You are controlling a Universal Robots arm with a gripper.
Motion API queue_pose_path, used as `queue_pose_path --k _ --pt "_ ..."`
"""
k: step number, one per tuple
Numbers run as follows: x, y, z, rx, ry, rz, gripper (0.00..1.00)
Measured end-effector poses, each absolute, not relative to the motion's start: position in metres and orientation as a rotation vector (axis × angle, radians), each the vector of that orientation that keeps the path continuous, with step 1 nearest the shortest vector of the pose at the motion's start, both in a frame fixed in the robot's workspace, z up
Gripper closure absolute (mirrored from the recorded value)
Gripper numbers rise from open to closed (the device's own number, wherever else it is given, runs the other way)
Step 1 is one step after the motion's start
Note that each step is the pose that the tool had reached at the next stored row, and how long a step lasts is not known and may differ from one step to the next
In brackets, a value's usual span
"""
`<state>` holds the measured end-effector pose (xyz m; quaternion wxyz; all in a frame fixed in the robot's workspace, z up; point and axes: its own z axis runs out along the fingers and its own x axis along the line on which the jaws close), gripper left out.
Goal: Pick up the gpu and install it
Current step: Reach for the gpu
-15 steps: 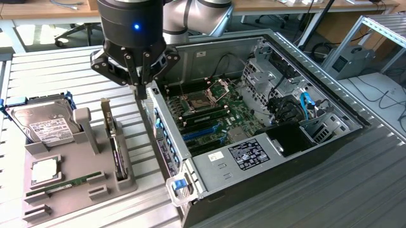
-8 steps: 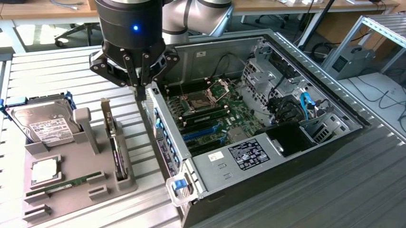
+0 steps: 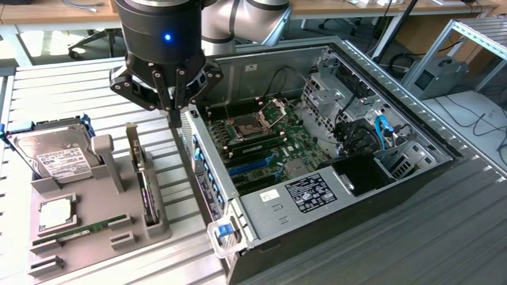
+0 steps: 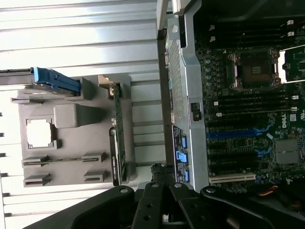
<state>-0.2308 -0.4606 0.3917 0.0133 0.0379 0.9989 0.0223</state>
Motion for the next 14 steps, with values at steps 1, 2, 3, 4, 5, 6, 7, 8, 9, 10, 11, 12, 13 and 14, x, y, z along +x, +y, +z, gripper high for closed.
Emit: queue_pose_path --k 1,2,3,4,5,6,7,8,9,10,11,12,13,14 --pt "-0.231 -0.461 0.392 0.118 3.112 0.069 0.89" --pt "-0.231 -0.462 0.392 0.118 3.112 0.069 0.89" --pt "-0.231 -0.462 0.392 0.118 3.112 0.070 0.89" --pt "-0.231 -0.463 0.391 0.118 3.112 0.070 0.89" --pt "-0.231 -0.464 0.391 0.118 3.112 0.069 0.89" --pt "-0.231 -0.465 0.391 0.118 3.112 0.069 0.89" --pt "-0.231 -0.466 0.391 0.118 3.112 0.069 0.89" --pt "-0.231 -0.467 0.391 0.118 3.112 0.069 0.89" --pt "-0.231 -0.468 0.391 0.118 3.112 0.070 0.89" --pt "-0.231 -0.470 0.391 0.118 3.112 0.070 0.89" --pt "-0.231 -0.471 0.390 0.118 3.112 0.069 0.89" --pt "-0.231 -0.473 0.390 0.118 3.112 0.069 0.89" --pt "-0.231 -0.474 0.390 0.118 3.112 0.069 0.89" --pt "-0.231 -0.476 0.390 0.118 3.112 0.069 0.89"
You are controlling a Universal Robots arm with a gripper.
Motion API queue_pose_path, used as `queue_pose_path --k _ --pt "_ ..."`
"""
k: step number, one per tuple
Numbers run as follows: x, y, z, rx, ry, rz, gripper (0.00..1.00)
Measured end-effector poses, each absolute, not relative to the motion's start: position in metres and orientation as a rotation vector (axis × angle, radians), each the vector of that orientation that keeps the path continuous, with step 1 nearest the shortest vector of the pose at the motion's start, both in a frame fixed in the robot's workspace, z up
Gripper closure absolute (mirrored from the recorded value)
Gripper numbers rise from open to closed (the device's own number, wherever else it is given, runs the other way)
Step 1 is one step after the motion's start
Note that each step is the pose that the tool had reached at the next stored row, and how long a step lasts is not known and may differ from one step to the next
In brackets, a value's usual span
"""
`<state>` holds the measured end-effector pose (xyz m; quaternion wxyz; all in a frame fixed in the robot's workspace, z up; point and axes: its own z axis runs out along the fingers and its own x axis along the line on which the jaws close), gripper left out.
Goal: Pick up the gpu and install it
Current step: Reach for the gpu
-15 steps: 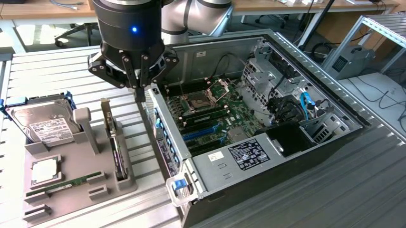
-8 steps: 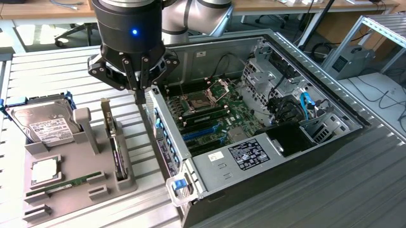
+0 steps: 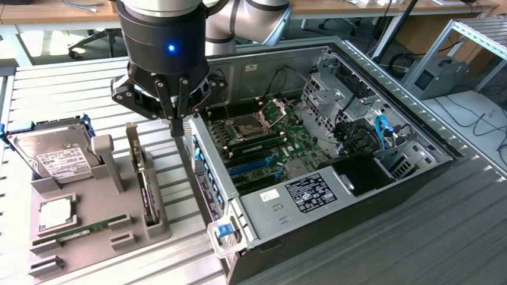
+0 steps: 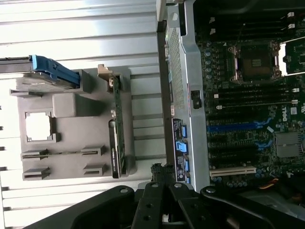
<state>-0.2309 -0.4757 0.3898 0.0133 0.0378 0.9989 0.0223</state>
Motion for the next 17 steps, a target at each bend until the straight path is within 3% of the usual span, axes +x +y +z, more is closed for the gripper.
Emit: queue_pose_path --k 17 --pt "-0.231 -0.494 0.388 0.118 3.112 0.069 0.89"
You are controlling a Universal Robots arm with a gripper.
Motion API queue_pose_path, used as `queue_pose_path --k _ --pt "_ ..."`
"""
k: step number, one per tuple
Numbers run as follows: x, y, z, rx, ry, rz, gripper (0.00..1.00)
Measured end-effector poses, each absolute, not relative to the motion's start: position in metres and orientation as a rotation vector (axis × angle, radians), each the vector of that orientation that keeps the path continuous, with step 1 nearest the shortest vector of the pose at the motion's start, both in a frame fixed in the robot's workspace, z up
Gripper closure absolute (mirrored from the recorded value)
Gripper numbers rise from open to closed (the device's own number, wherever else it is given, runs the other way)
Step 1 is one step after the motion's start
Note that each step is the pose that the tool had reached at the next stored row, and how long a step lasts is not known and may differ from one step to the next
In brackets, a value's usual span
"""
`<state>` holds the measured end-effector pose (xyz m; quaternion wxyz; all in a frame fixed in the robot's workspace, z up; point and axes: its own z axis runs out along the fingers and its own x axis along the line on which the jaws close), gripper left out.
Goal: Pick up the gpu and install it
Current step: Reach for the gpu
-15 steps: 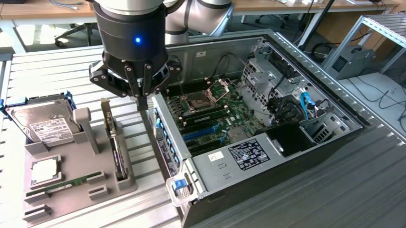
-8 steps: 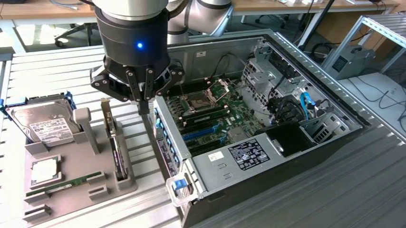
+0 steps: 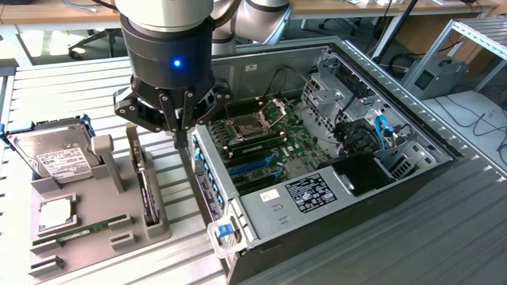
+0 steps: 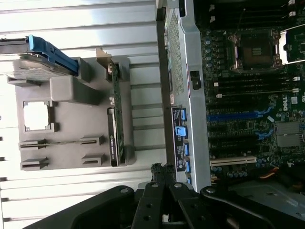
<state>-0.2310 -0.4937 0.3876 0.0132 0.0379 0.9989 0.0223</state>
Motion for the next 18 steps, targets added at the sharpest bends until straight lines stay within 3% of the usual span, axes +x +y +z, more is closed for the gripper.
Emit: queue_pose_path --k 8,18 --pt "-0.232 -0.494 0.388 0.118 3.112 0.069 0.89" --pt "-0.278 -0.494 0.387 0.118 3.112 0.069 0.89"
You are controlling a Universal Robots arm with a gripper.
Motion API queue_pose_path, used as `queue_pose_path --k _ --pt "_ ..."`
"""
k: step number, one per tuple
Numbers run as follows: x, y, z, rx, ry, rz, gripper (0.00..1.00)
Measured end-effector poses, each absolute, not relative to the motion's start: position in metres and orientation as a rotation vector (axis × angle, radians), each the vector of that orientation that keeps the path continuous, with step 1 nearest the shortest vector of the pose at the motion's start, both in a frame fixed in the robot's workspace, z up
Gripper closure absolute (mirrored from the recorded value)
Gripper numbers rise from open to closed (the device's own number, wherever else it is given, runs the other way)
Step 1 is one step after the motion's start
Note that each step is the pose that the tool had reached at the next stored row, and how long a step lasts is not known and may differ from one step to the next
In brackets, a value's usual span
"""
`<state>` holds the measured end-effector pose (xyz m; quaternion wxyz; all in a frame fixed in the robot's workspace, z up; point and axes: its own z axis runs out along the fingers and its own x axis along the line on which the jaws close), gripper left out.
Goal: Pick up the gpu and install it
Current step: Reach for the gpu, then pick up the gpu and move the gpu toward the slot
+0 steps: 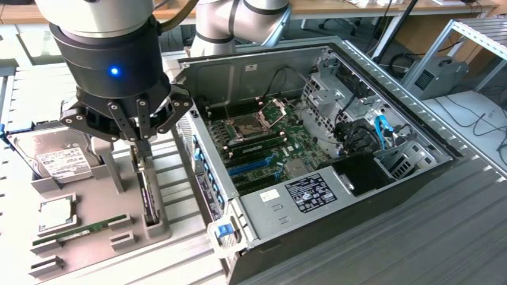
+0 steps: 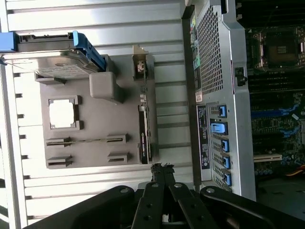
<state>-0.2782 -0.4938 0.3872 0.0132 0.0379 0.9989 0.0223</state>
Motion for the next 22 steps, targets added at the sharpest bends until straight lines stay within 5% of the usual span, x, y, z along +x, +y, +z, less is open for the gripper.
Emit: queue_pose_path --k 11,18,22 --pt "-0.2782 -0.4938 0.3872 0.118 3.112 0.069 0.89" --pt "-0.2782 -0.4938 0.3872 0.118 3.112 0.069 0.58" --pt "-0.2782 -0.4938 0.3872 0.118 3.112 0.069 0.58"
